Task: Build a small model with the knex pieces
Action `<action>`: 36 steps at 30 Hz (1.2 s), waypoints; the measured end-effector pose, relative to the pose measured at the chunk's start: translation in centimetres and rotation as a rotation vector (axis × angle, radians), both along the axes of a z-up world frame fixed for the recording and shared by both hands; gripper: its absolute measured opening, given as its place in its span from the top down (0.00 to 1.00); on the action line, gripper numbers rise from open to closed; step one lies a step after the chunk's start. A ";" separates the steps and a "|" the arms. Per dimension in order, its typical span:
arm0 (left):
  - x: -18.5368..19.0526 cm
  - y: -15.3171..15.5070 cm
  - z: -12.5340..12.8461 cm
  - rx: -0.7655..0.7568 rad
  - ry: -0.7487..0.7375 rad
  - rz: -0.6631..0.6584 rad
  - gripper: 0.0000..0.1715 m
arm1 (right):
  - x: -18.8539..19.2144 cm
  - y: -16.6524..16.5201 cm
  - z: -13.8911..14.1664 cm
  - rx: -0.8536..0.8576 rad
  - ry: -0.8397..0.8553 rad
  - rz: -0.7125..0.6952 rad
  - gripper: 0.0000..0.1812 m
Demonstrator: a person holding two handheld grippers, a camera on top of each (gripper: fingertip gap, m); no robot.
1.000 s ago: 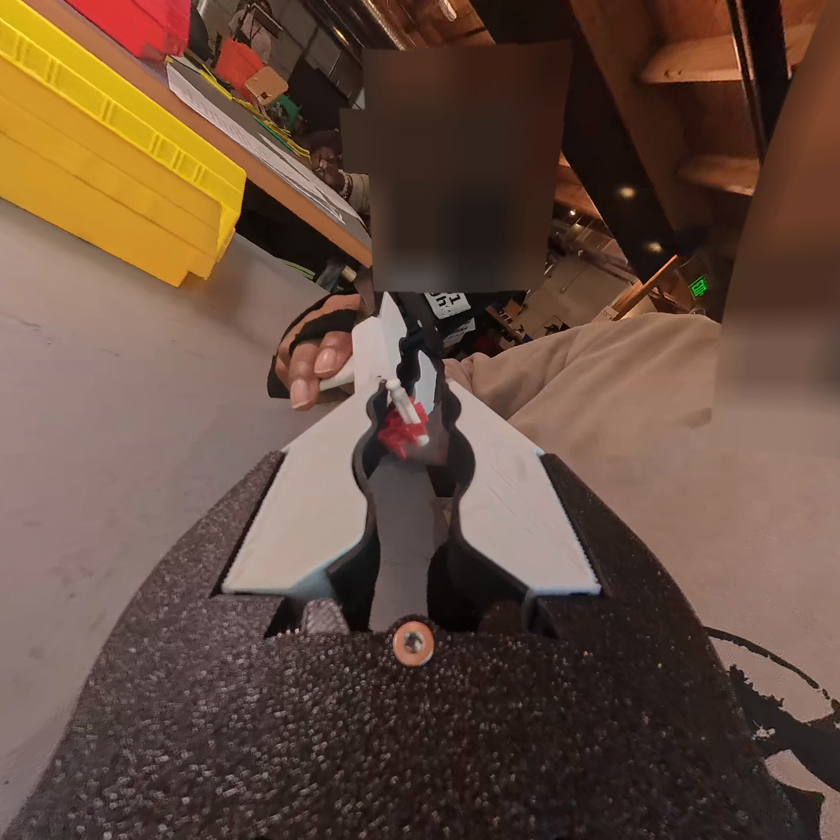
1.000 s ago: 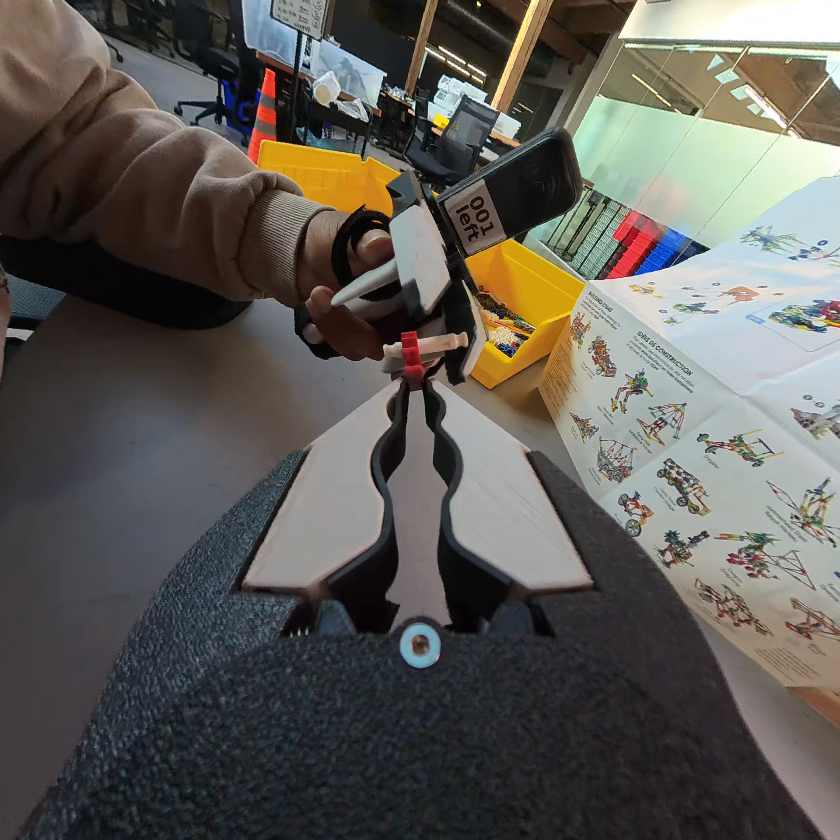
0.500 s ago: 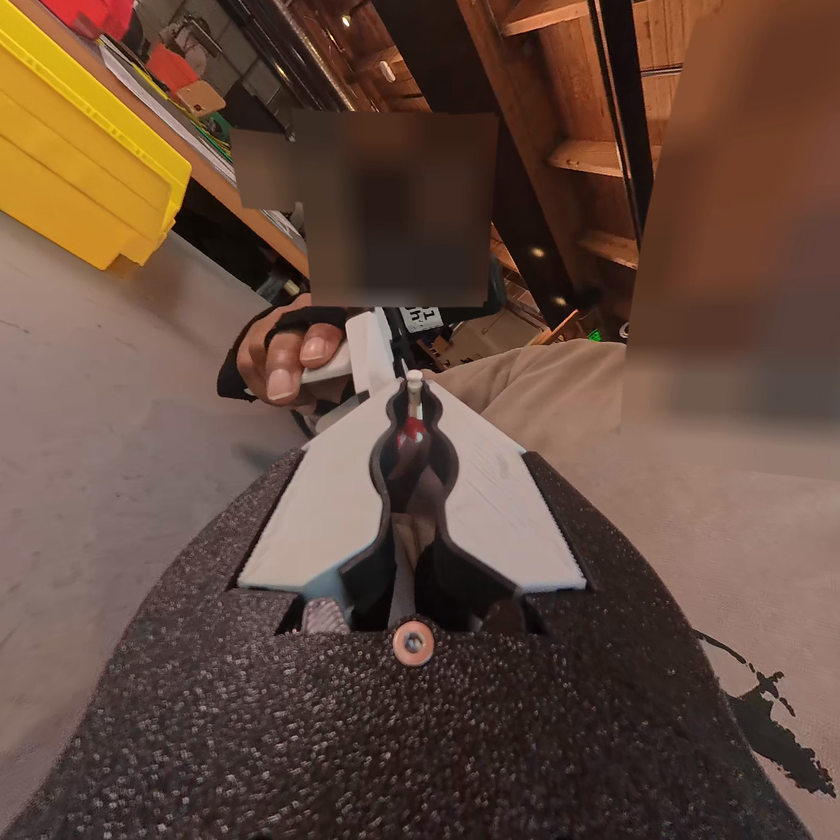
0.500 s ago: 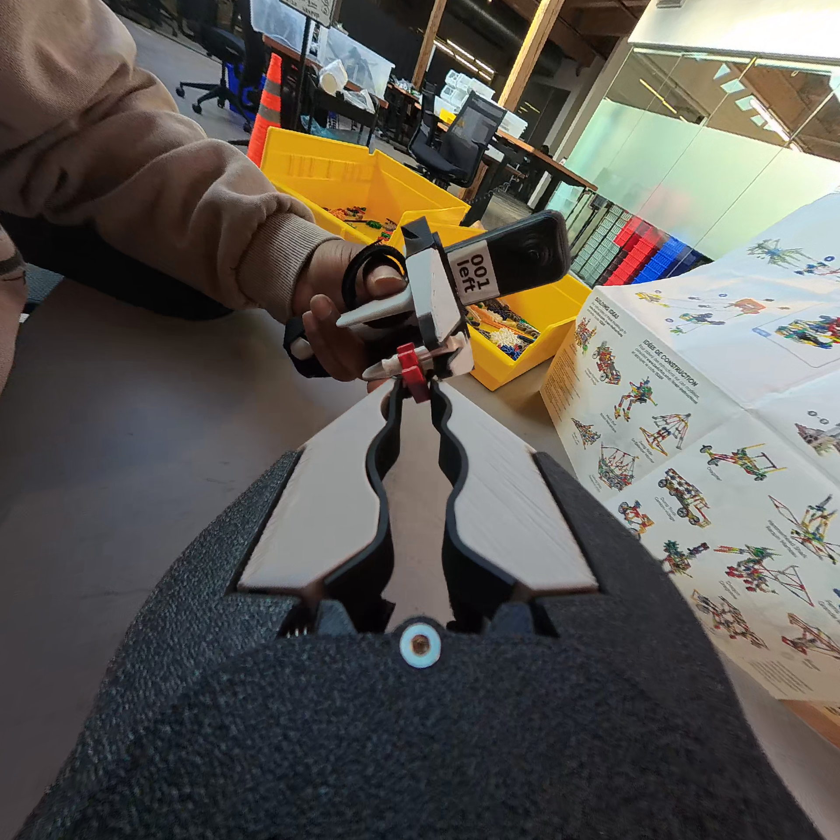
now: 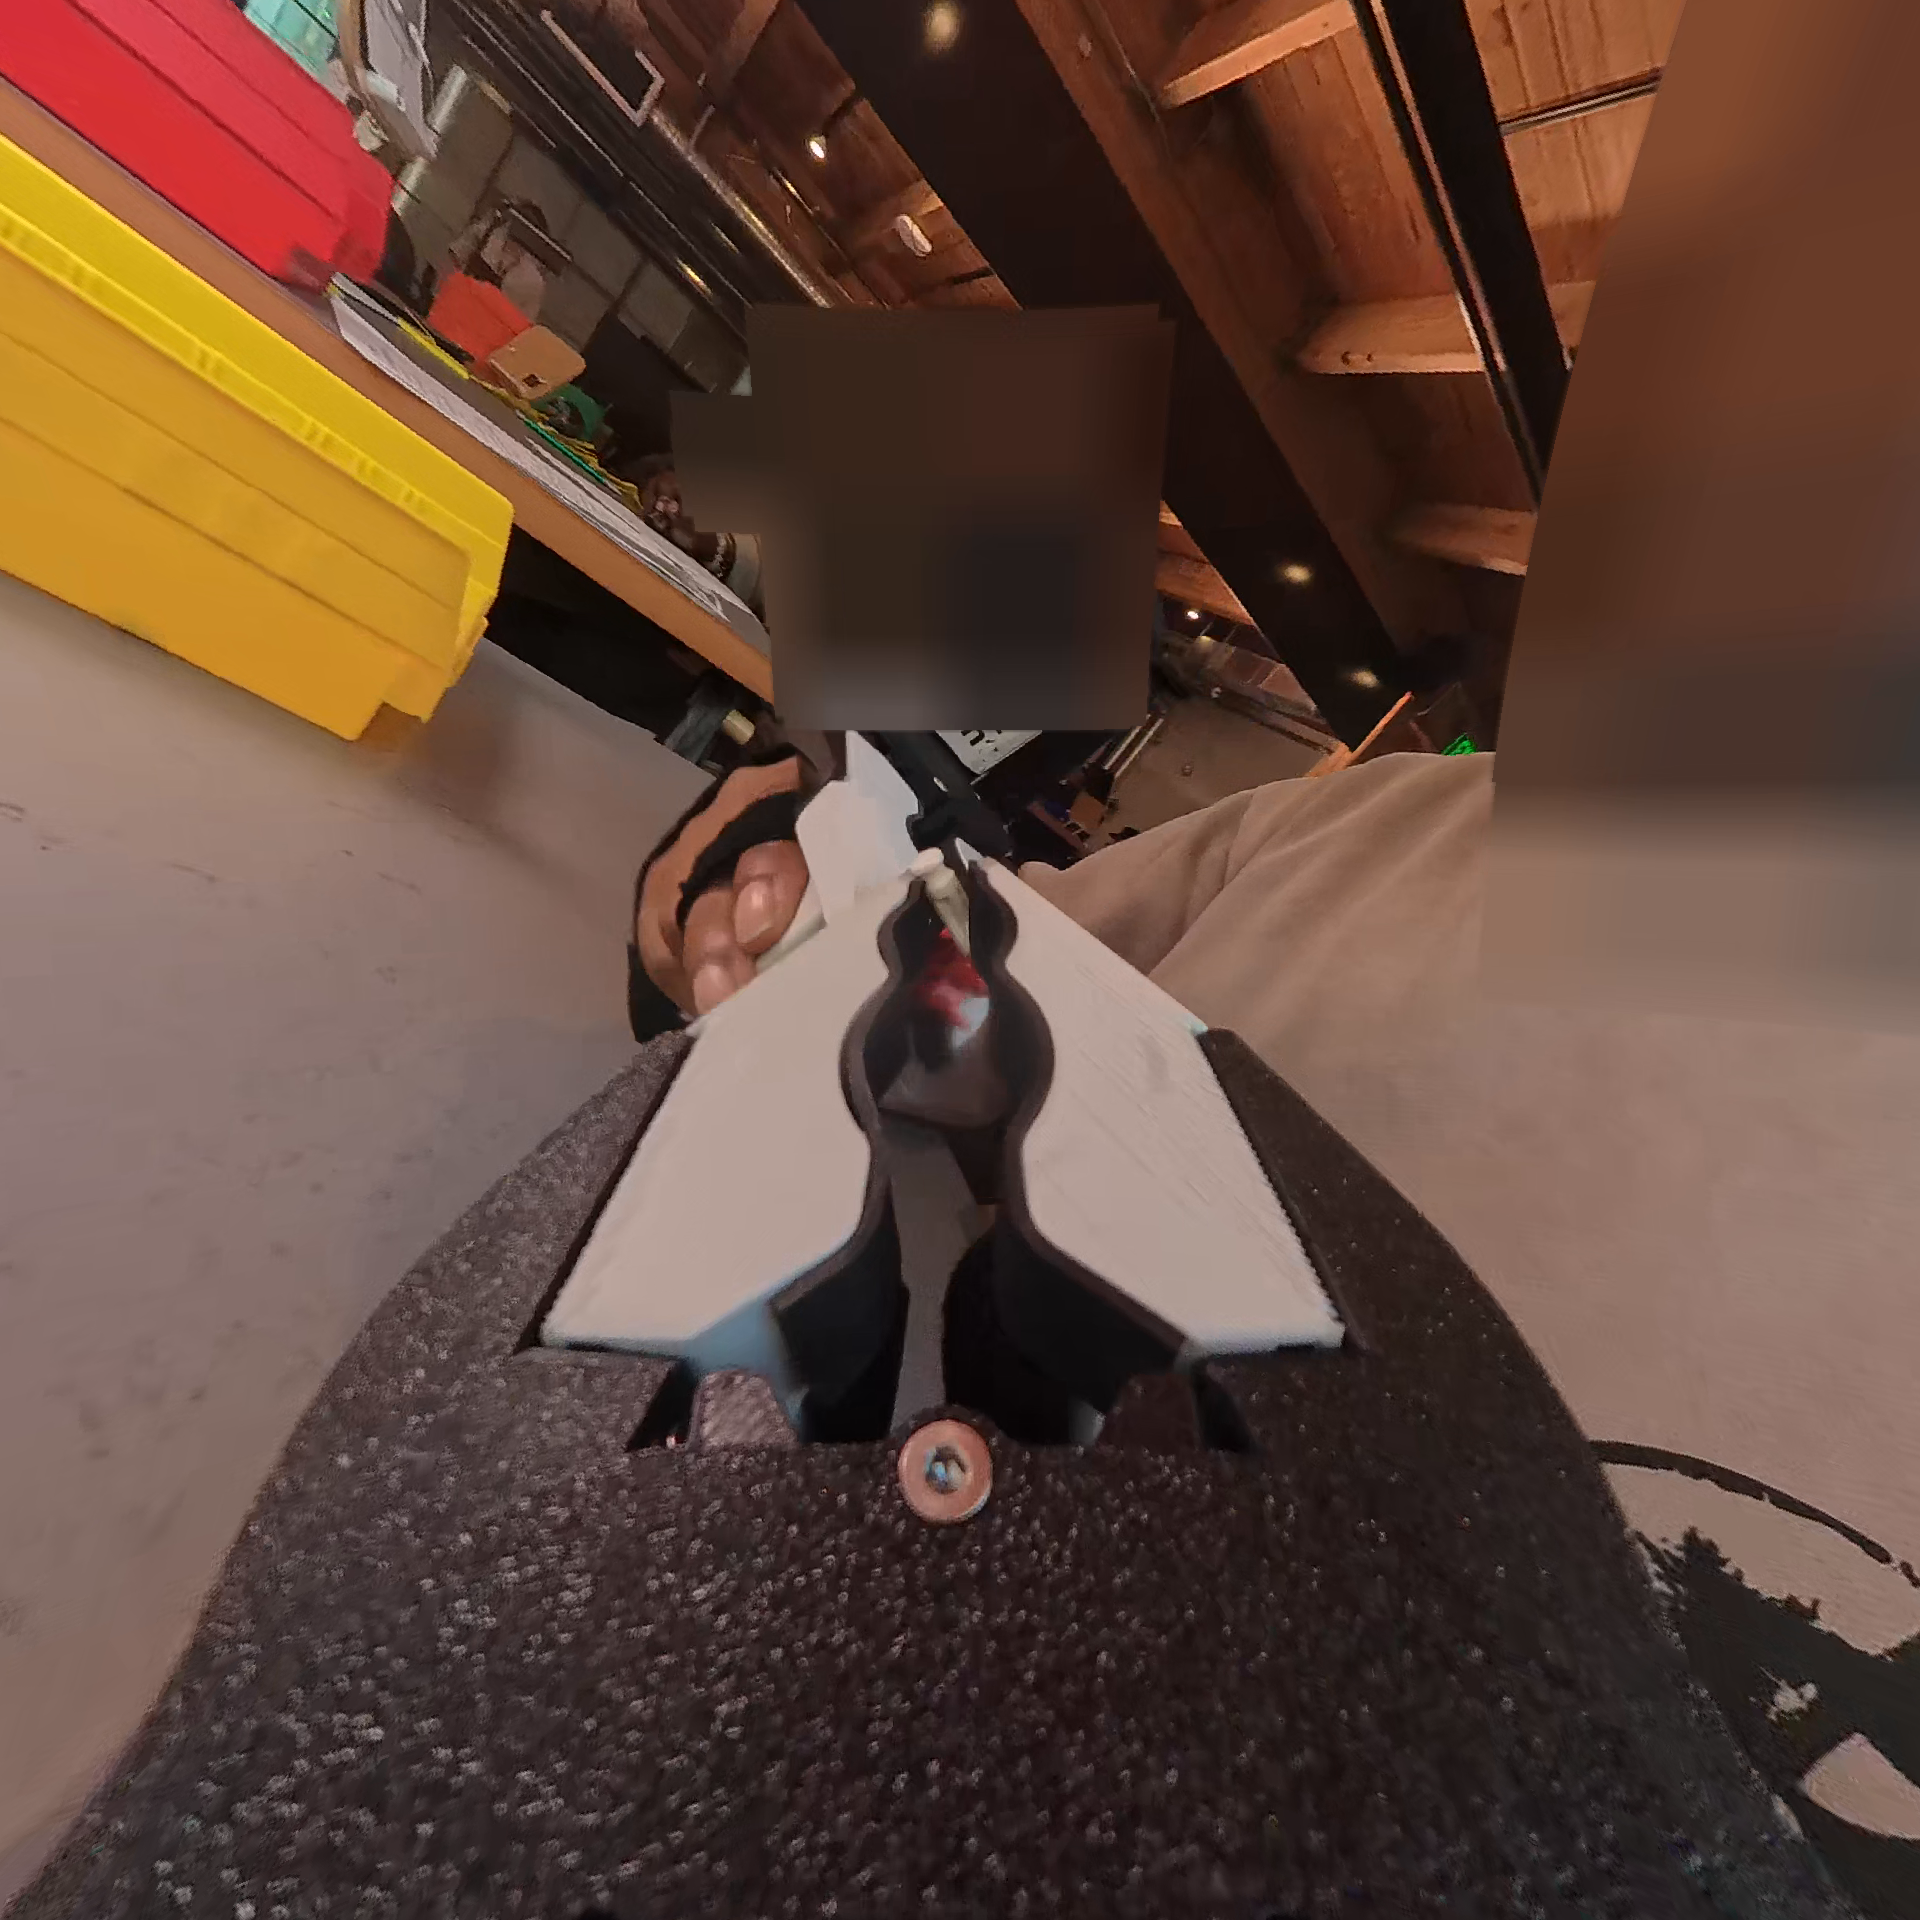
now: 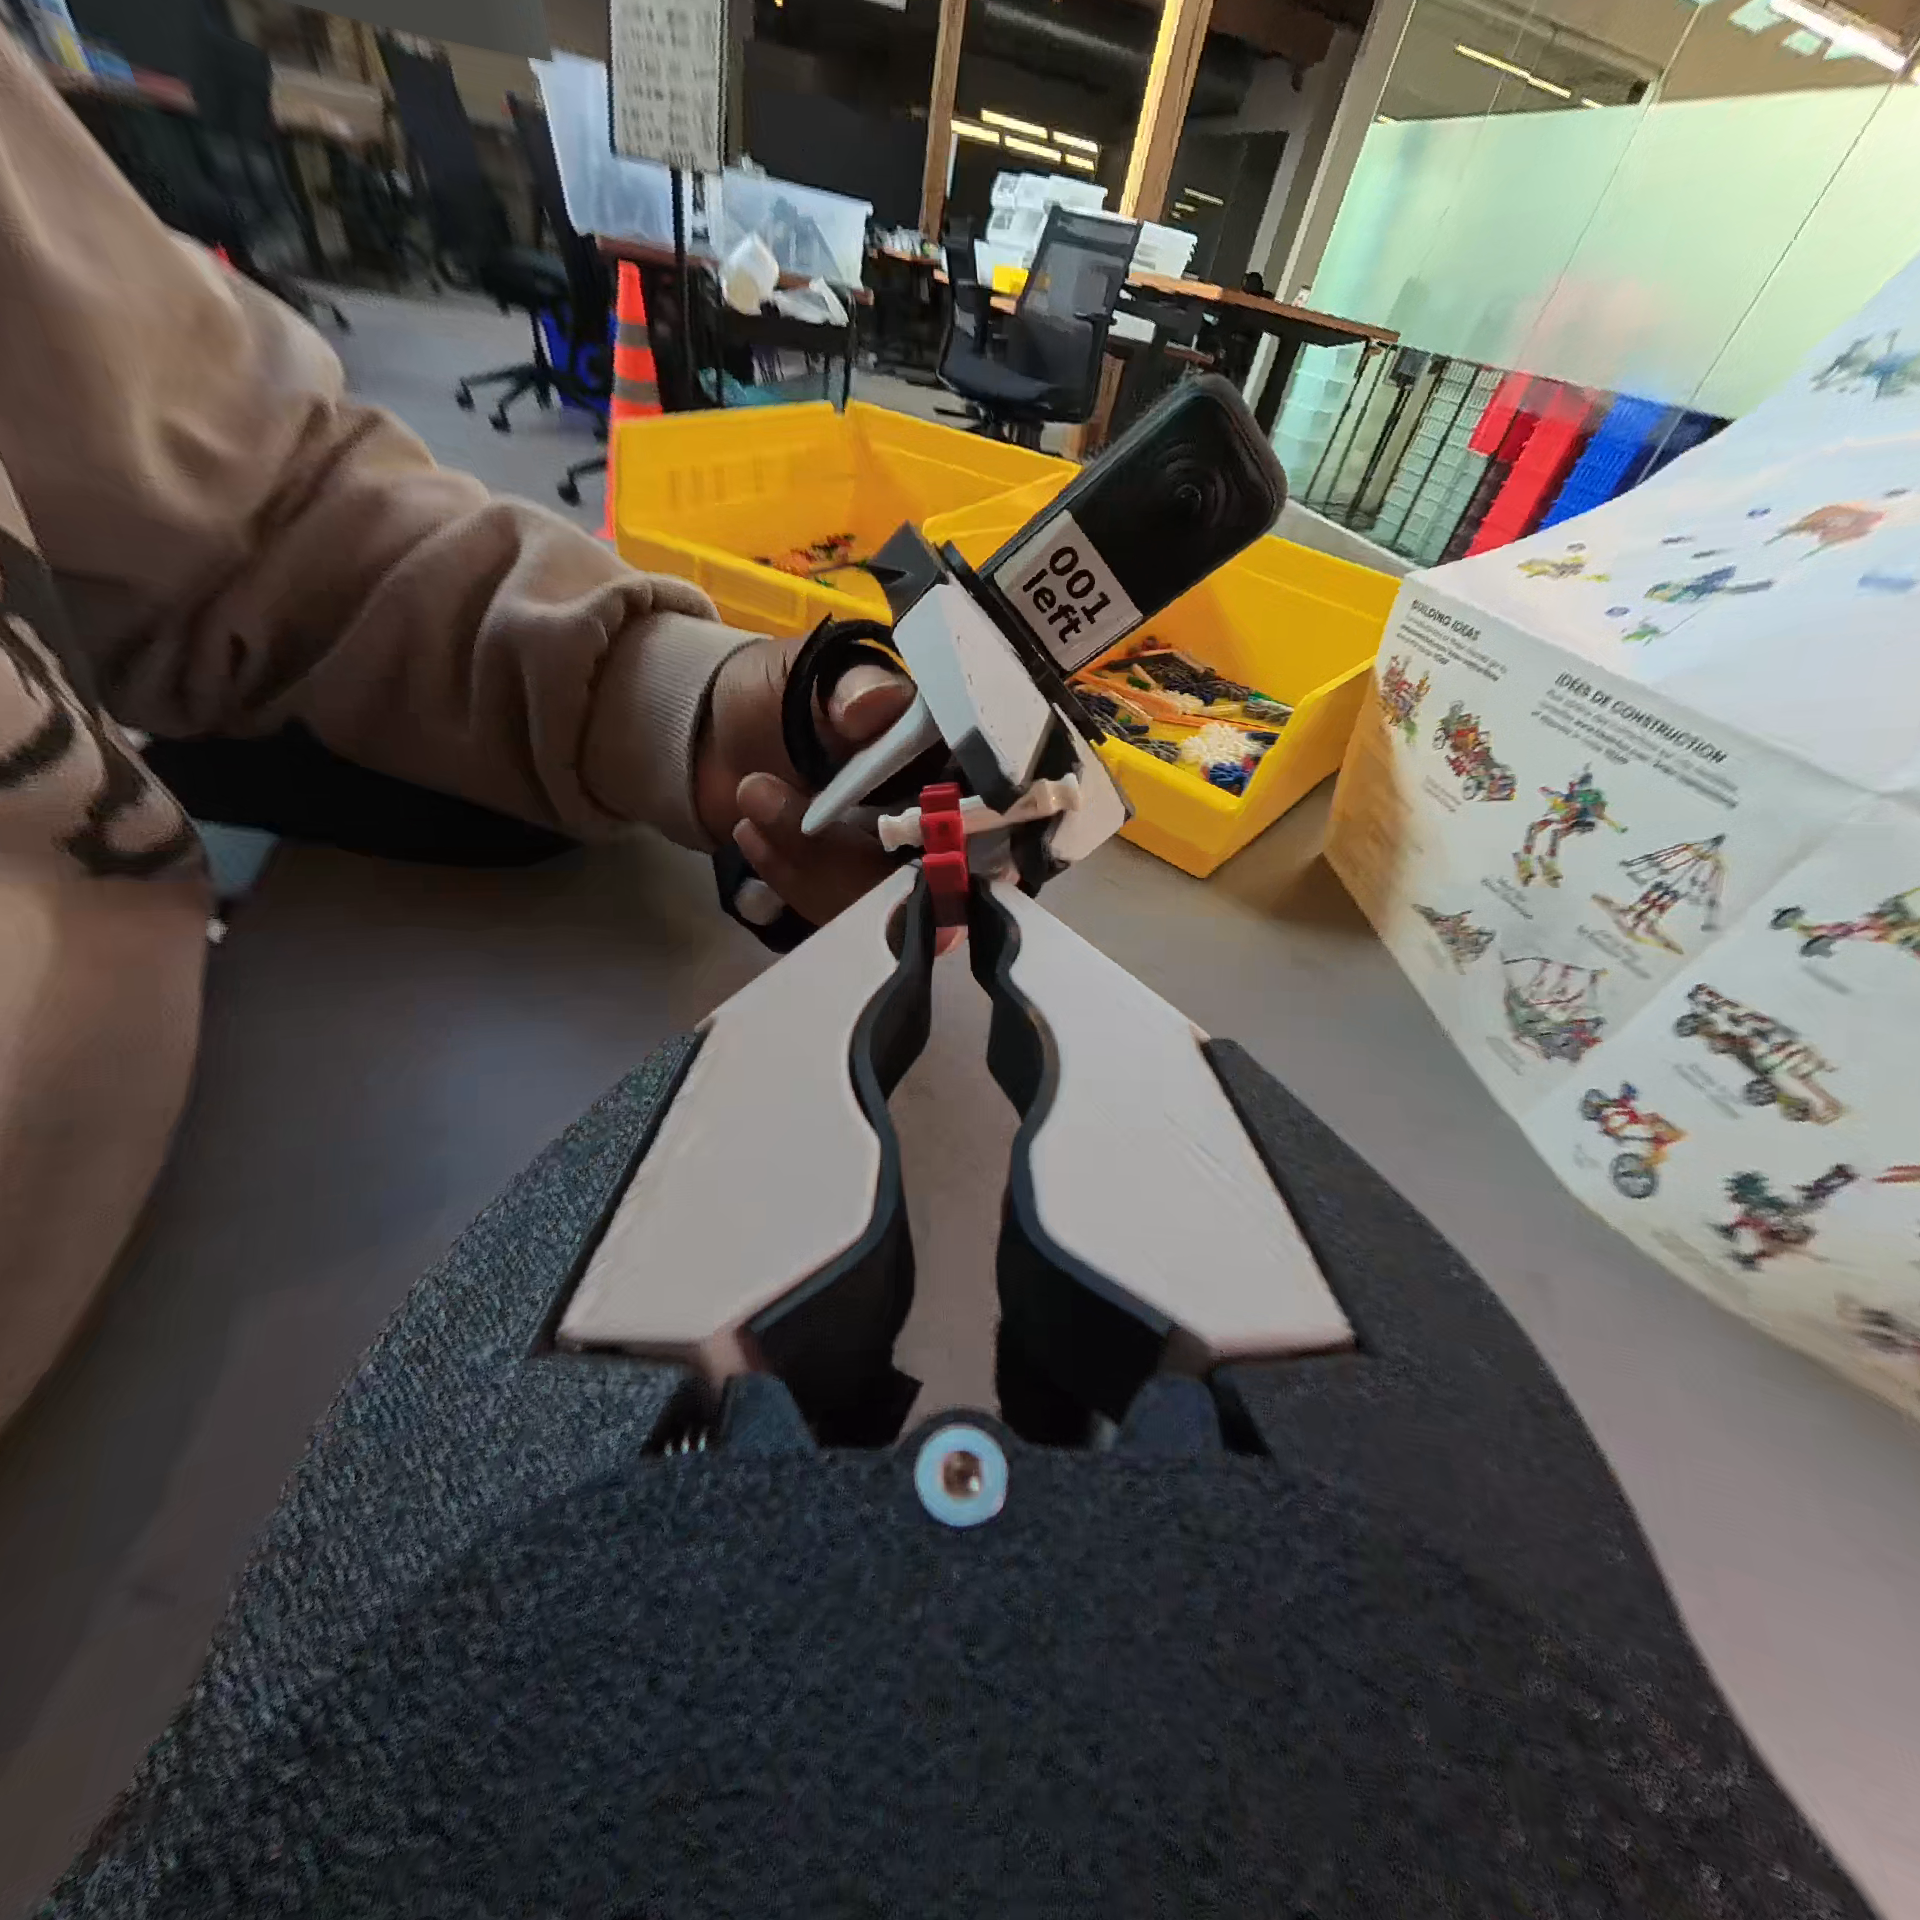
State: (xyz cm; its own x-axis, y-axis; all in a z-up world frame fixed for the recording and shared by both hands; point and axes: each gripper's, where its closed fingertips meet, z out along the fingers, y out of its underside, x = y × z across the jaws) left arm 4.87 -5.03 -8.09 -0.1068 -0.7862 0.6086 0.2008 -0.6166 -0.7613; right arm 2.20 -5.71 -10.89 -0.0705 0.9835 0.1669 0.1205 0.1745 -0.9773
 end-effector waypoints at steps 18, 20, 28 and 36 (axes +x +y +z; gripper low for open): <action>-0.8 2.5 0.1 0.150 0.182 0.243 1.00 | -0.8 1.1 1.2 -0.416 0.120 0.005 0.98; -0.8 2.3 0.0 0.035 0.108 0.145 0.96 | -0.6 1.6 0.4 -0.335 0.085 -0.012 0.98; -0.9 1.0 0.2 -0.095 -0.063 0.005 0.88 | 0.5 1.6 0.0 -0.089 0.036 0.023 0.97; -1.2 1.4 0.4 0.070 0.054 0.145 0.89 | 0.8 2.1 1.9 -0.334 0.197 0.067 0.98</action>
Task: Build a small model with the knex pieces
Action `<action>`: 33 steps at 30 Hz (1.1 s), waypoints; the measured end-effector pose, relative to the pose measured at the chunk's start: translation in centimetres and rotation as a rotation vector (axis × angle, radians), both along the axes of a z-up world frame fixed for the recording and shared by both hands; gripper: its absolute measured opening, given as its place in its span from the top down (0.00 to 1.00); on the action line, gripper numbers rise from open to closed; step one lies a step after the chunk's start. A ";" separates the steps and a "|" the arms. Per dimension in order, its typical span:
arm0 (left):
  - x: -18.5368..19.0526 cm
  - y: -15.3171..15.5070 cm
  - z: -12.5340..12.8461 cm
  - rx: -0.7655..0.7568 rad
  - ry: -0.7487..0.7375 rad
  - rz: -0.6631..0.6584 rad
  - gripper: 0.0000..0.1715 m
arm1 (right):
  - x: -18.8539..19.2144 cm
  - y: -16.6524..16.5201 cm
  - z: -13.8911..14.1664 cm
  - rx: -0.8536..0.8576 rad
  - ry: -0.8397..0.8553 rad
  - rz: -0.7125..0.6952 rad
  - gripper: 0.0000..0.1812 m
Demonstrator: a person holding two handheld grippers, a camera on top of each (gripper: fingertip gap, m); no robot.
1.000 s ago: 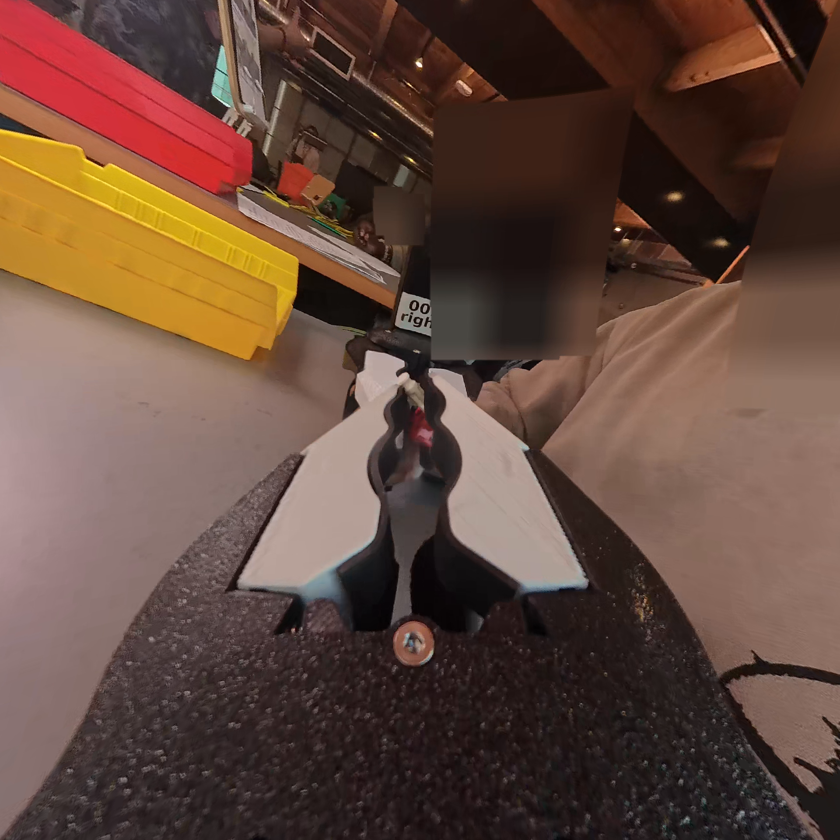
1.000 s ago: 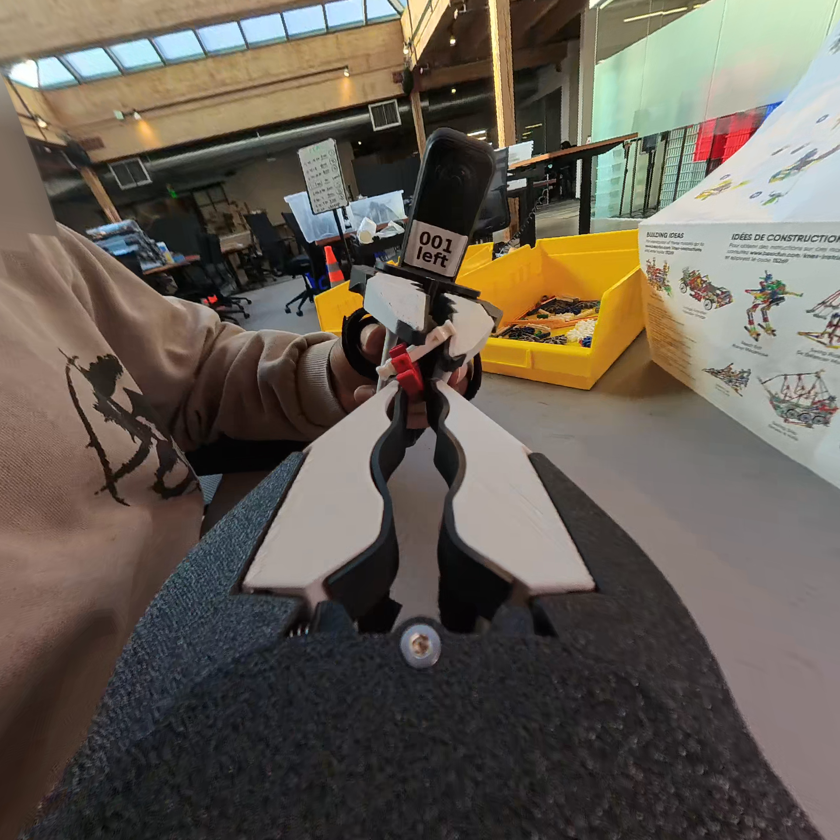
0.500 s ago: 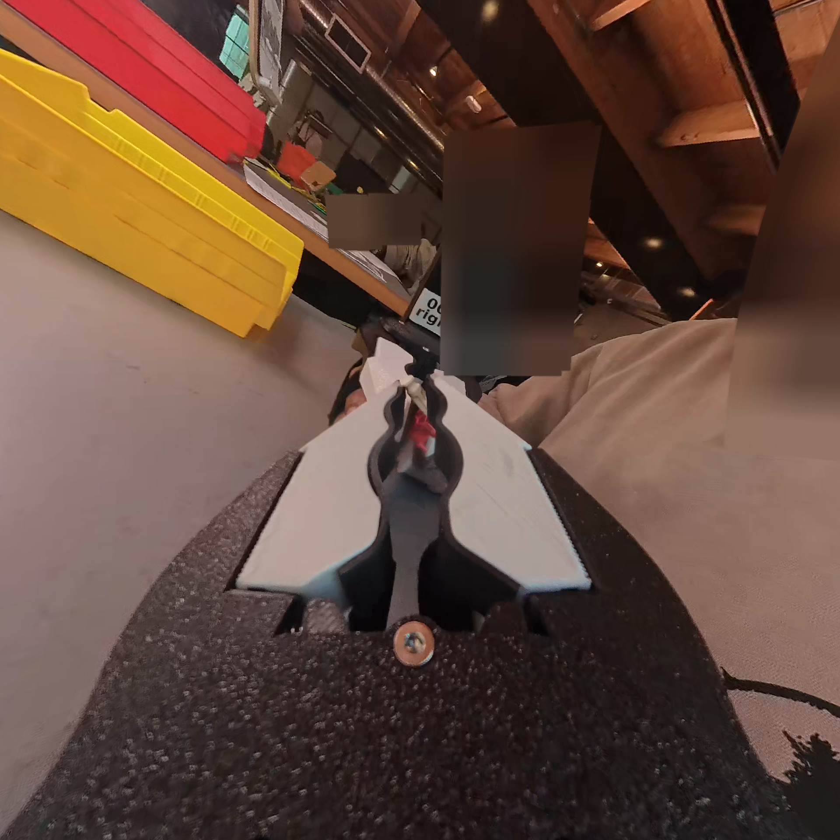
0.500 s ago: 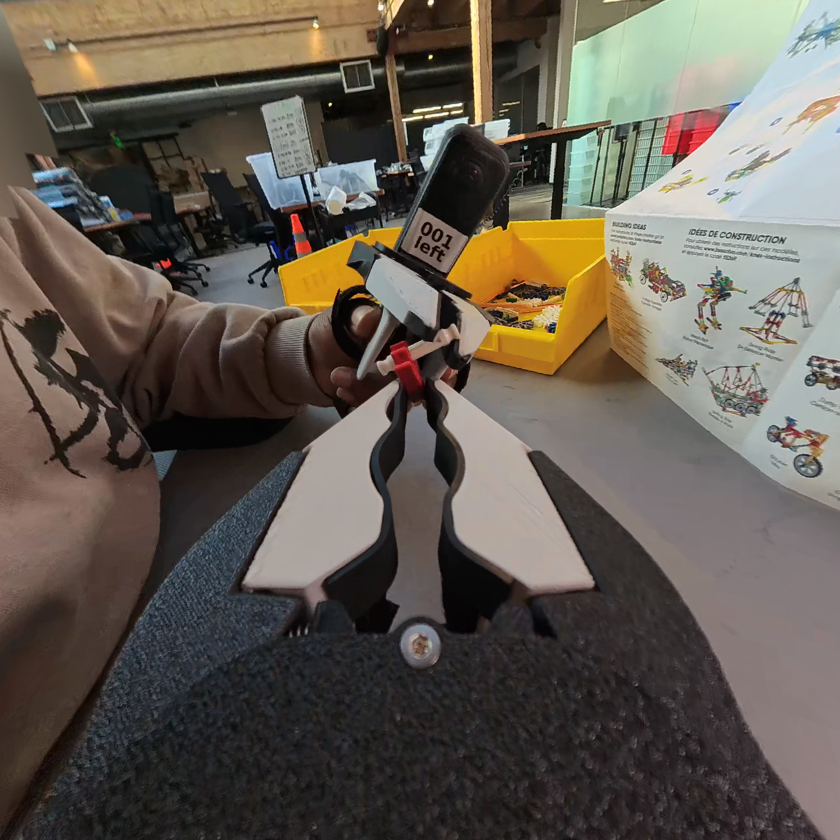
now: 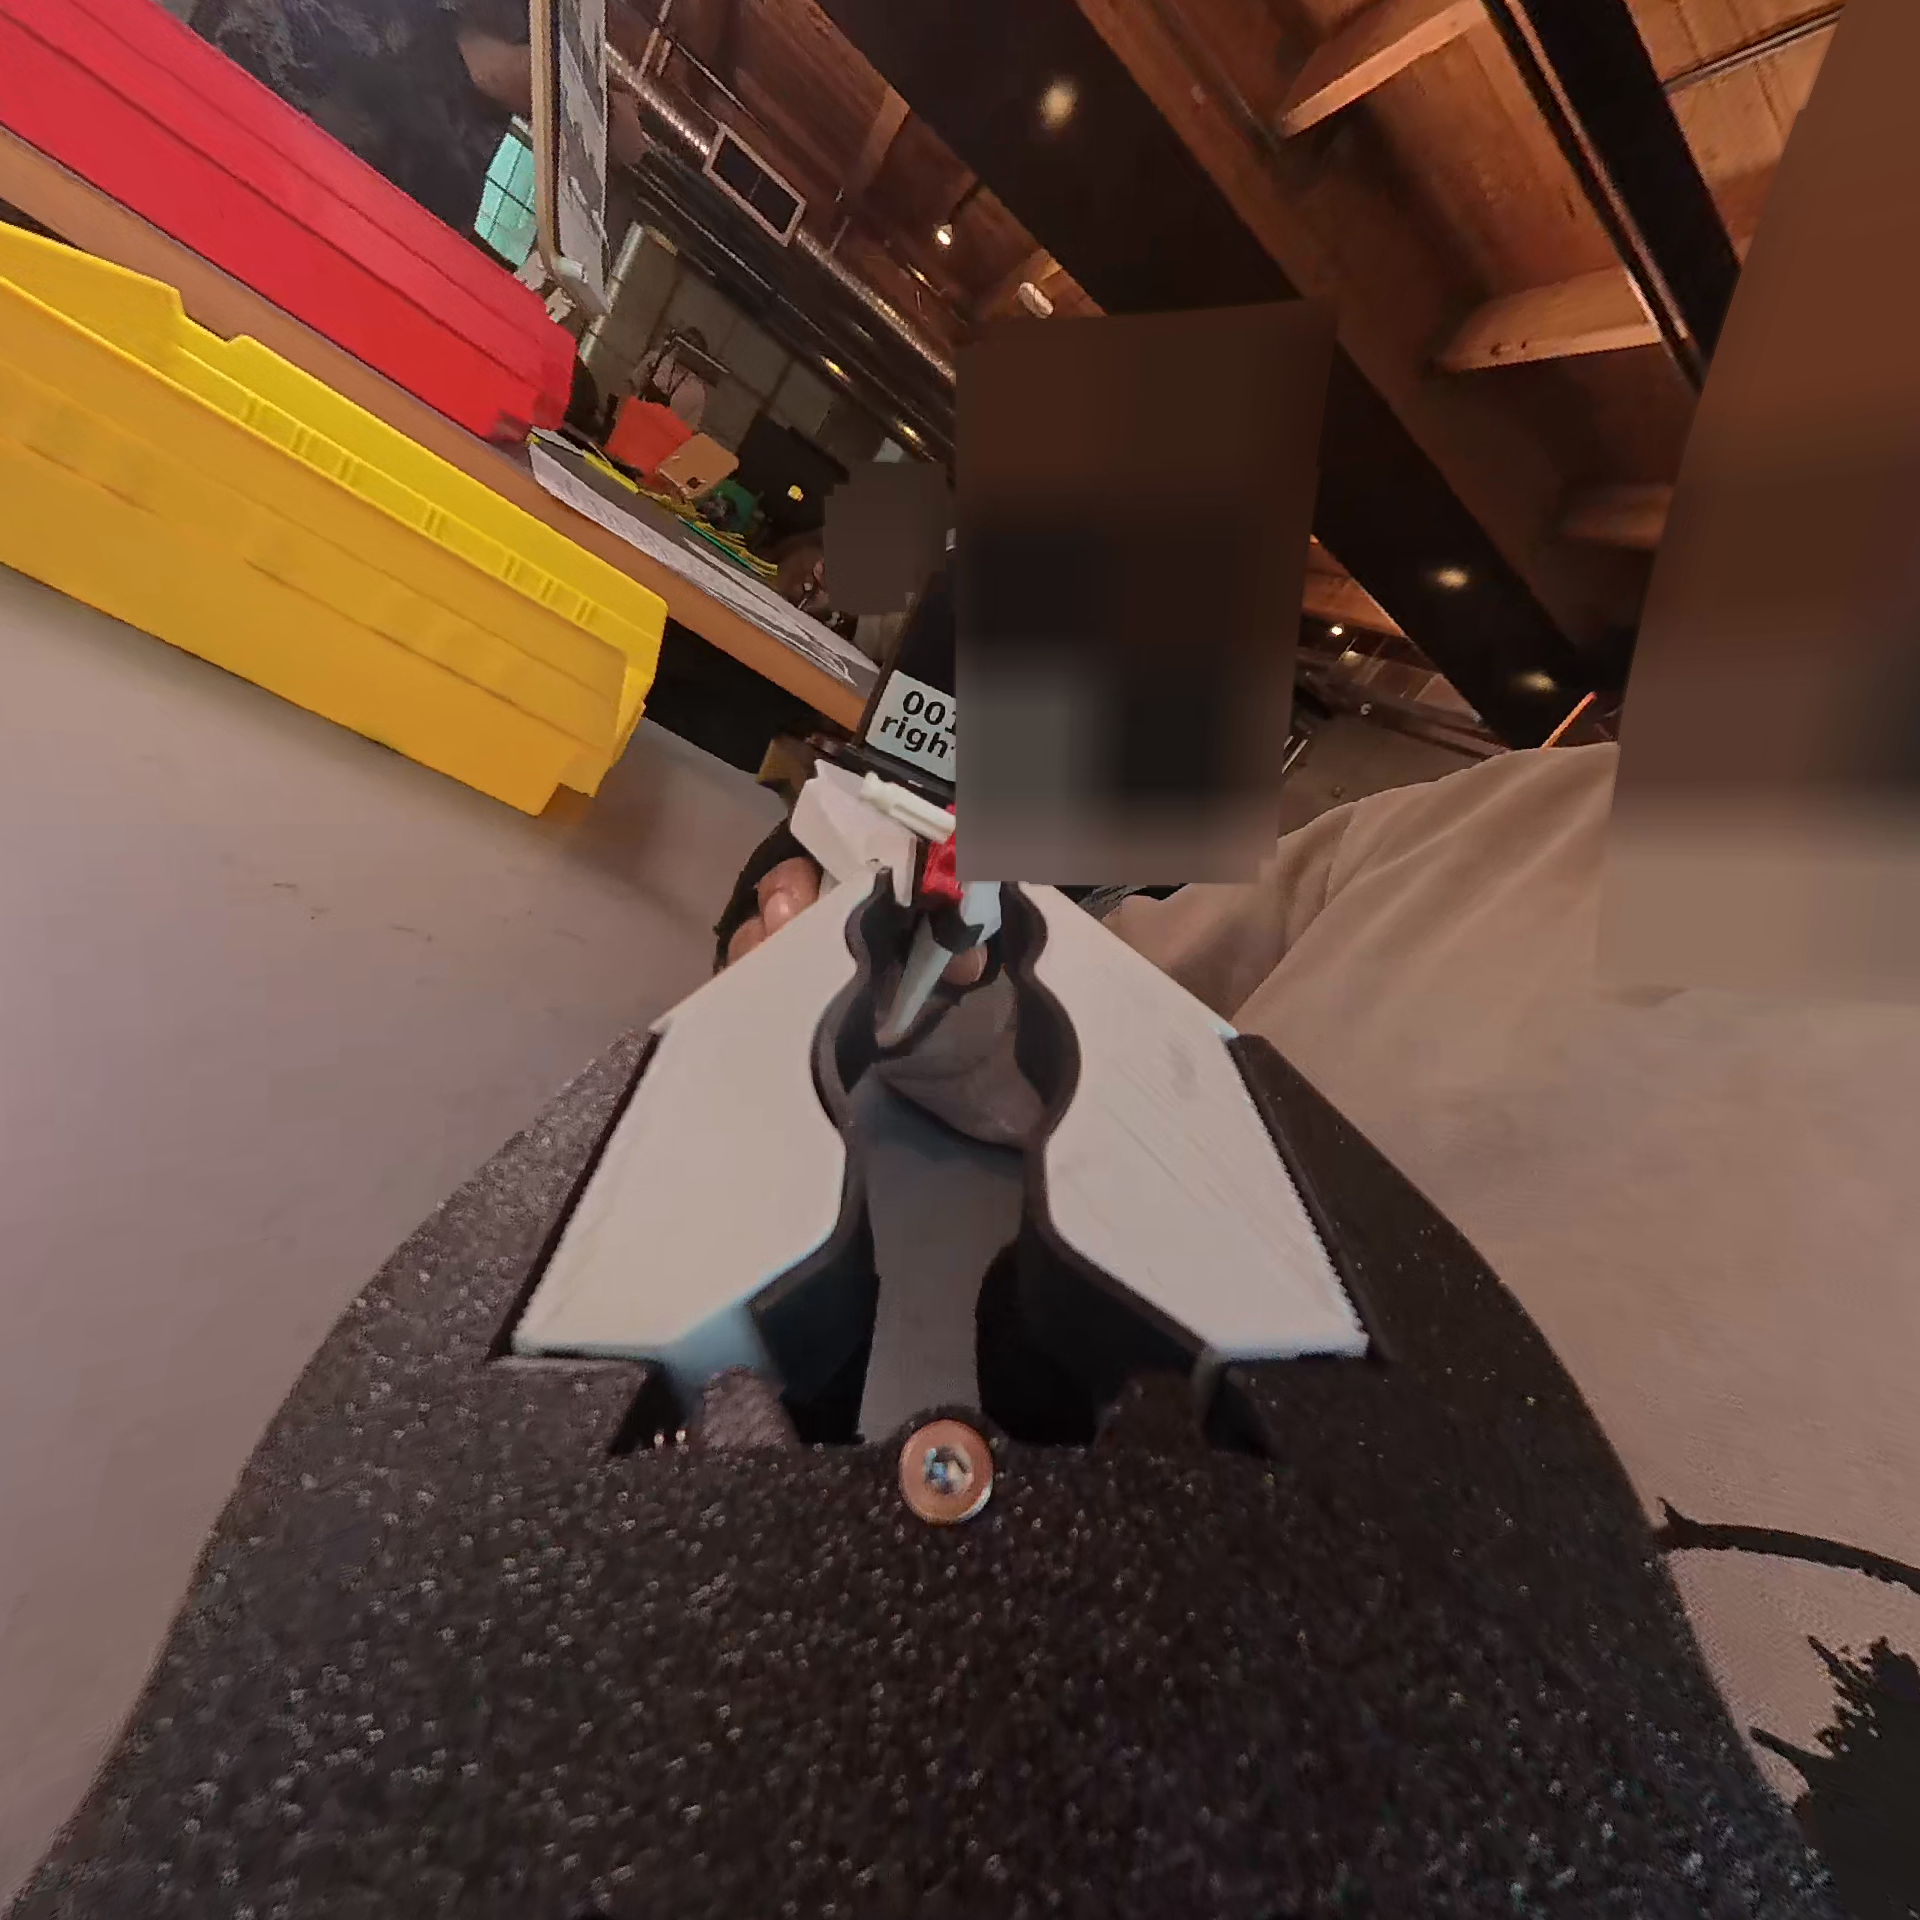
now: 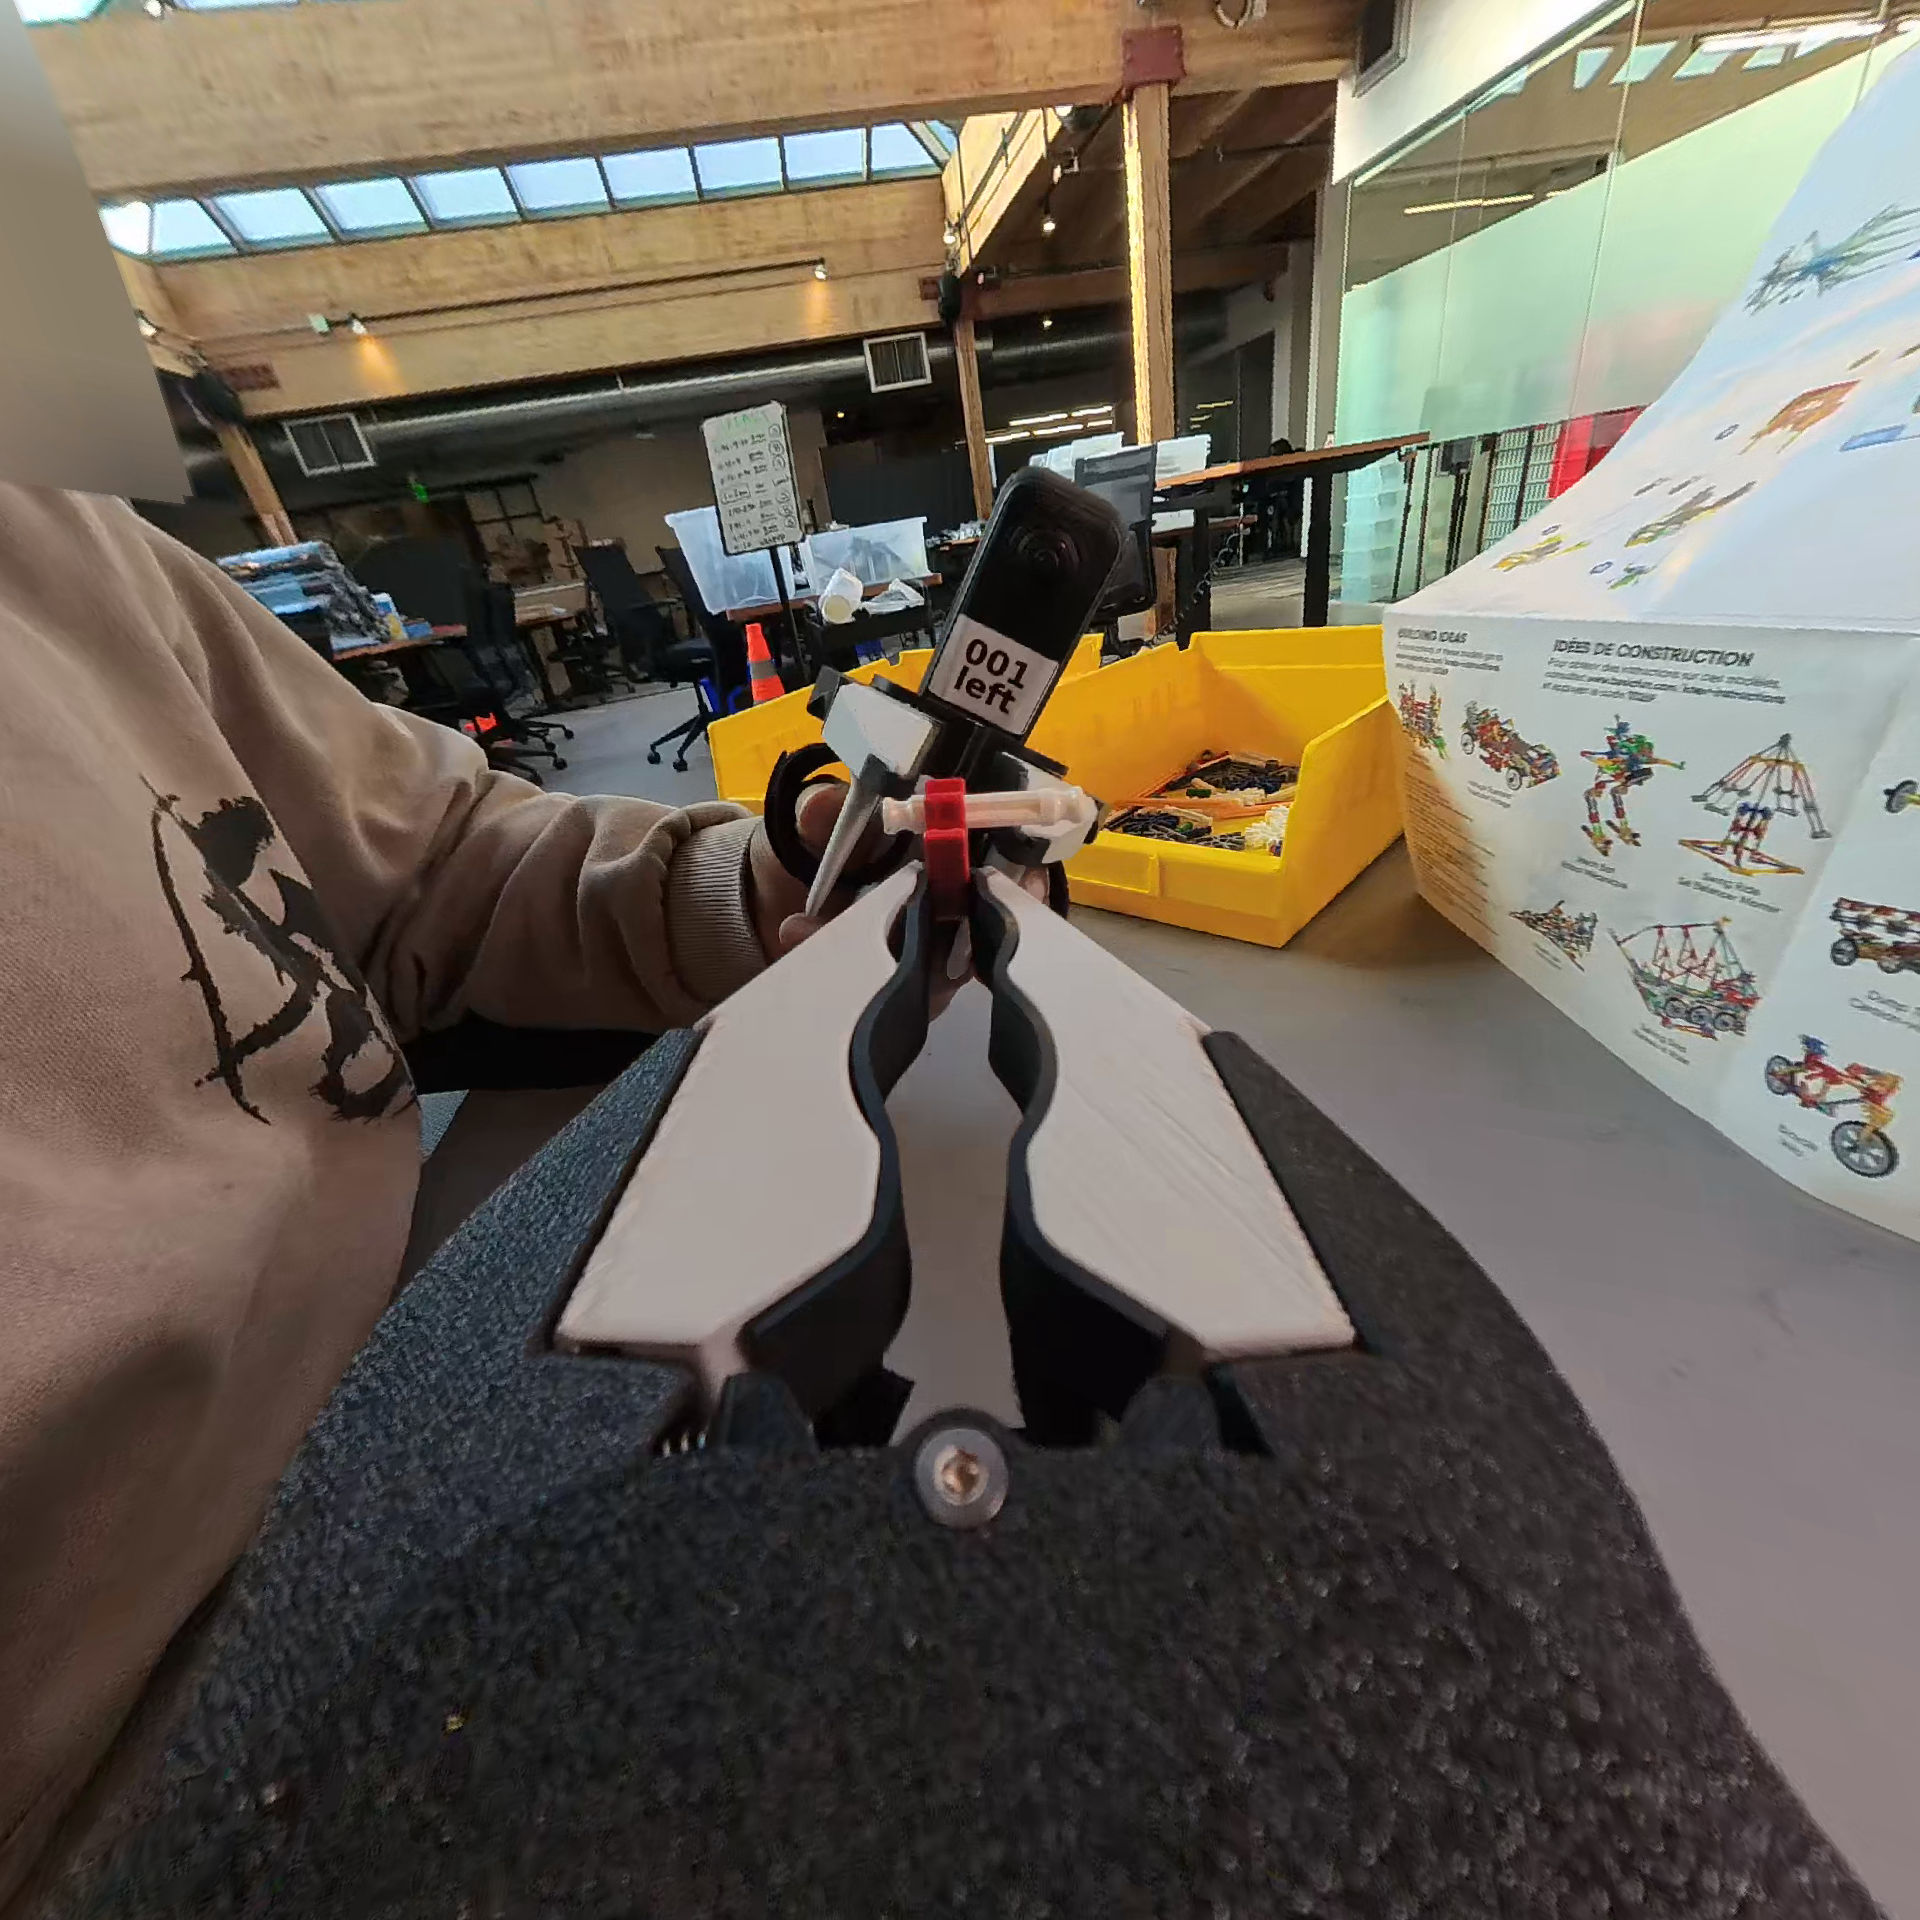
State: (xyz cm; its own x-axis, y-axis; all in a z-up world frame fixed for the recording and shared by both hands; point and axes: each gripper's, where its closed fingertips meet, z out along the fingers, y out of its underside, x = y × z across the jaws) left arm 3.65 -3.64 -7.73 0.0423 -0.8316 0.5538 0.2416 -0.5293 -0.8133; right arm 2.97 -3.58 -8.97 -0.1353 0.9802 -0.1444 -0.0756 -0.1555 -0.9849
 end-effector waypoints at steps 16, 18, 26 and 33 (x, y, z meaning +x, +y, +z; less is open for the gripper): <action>-0.2 -1.8 -2.3 0.596 0.549 0.140 0.97 | -0.2 0.0 -0.9 -0.542 -0.041 0.276 0.87; -0.1 -1.7 -2.9 0.678 0.624 0.171 0.97 | -0.2 -0.7 -0.6 -0.673 -0.003 0.375 0.90; -0.2 -1.0 -3.6 0.802 0.748 0.260 0.96 | -0.8 -0.3 -1.4 -0.744 -0.001 0.354 0.99; -0.4 -1.1 -3.4 0.626 0.575 0.212 0.88 | -0.3 -0.3 -0.1 -0.745 0.109 0.386 0.99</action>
State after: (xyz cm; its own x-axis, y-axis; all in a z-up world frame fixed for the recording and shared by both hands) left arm 3.30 -4.70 -11.09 0.3628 -0.9186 -0.1565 -0.2528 0.0646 -0.9653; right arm 2.66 -3.83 -9.08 -0.4913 0.5165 -0.7013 0.0277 -0.7955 -0.6053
